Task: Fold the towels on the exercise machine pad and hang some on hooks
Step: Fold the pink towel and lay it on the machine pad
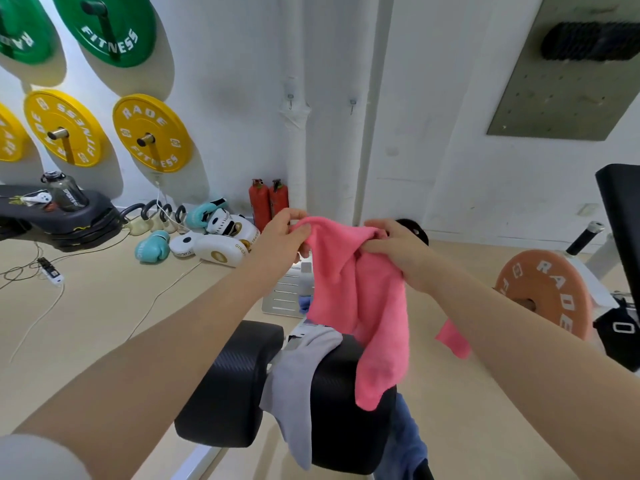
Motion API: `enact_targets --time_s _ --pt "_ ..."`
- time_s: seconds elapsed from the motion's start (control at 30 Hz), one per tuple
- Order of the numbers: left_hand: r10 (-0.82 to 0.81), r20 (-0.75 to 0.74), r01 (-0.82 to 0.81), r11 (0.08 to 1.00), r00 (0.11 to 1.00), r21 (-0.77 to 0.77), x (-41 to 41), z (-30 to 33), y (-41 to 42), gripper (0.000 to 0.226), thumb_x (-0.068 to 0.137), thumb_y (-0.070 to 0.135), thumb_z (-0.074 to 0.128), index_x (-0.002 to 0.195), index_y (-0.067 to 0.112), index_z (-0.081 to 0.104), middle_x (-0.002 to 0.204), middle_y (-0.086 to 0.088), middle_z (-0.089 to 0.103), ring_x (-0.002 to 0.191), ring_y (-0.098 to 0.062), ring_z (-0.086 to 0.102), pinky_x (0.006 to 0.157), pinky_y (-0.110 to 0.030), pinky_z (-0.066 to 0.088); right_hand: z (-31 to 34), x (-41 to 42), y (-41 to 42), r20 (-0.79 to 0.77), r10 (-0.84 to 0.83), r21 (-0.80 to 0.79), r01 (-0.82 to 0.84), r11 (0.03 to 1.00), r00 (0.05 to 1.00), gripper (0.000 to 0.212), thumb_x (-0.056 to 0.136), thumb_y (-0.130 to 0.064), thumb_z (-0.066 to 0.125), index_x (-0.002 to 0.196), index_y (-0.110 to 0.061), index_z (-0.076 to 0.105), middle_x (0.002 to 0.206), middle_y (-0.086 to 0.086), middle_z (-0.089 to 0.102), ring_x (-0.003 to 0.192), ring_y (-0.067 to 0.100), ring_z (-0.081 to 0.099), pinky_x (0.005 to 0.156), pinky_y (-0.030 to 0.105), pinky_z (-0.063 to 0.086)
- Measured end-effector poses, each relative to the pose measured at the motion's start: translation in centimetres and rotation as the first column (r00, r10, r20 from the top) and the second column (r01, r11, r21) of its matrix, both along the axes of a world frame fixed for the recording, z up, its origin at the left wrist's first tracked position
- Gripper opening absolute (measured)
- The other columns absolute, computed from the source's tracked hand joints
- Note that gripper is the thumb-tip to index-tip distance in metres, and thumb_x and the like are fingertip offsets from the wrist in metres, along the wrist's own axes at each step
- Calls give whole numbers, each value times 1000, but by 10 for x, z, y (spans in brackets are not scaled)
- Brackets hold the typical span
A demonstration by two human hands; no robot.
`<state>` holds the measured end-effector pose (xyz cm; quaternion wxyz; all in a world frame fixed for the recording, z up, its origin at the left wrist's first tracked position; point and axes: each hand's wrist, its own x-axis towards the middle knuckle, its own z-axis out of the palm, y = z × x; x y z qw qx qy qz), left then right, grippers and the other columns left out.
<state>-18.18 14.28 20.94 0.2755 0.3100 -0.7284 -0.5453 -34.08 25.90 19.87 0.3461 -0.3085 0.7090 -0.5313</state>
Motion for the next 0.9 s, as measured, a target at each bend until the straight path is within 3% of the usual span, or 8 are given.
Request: enact_targets --time_s 0.07,0.17,0.37,0.5,0.57,0.67,0.73,0.9 --pt "36 -104 -29 997 994 70 -4 0 6 34 94 3 39 120 23 50 61 -3 51 48 -5 50 46 -12 39 1 6 -3 107 55 -64 -49 997 993 60 82 13 50 135 -14 40 94 8 60 82 18 58 78 26 48" --pt "-73 -33 73 997 997 20 -6 1 17 39 95 -3 33 119 13 60 75 -2 59 64 -5 58 54 -8 44 7 11 -2 182 157 -143 -132 981 971 68 83 20 41 140 -18 31 93 4 62 77 16 59 67 22 50" --pt "-171 219 217 954 960 -206 -12 2 27 41 94 10 47 134 18 46 134 -2 52 122 -13 49 106 -28 38 12 10 7 162 245 -156 -220 963 956 83 85 18 40 147 -30 12 106 -1 66 73 9 64 58 17 51" --pt "-203 378 310 918 903 -247 -16 -2 23 63 85 35 62 140 17 37 139 1 49 123 -14 49 106 -32 39 8 11 11 187 306 -140 -283 949 933 62 87 13 47 140 -16 33 107 -2 64 85 14 63 69 21 55" --pt "-160 453 336 878 877 -340 -19 -3 22 57 83 37 64 133 15 47 128 -2 57 116 -17 55 100 -33 44 4 13 12 166 302 -123 -284 951 939 55 87 13 49 134 -12 38 104 -1 62 84 14 62 72 24 54" --pt "-19 483 296 811 876 -505 -22 -8 21 29 88 31 59 101 7 66 85 -3 63 87 -19 58 71 -25 43 2 16 12 75 201 -115 -192 975 977 59 84 8 57 133 -17 36 103 0 53 83 14 57 77 27 49" --pt "53 424 179 854 904 -488 -22 -14 15 24 90 29 55 86 8 65 72 -1 58 73 -17 54 60 -24 37 3 15 13 41 169 -102 -165 981 985 63 83 5 60 133 -21 33 102 1 51 80 13 56 76 28 48" --pt "284 8 -284 957 959 59 -21 -11 -3 27 90 16 48 66 9 57 61 -4 57 43 -7 49 46 -23 35 -2 7 20 24 383 103 -383 918 924 26 84 0 62 106 -13 61 84 0 66 74 11 62 76 28 53"
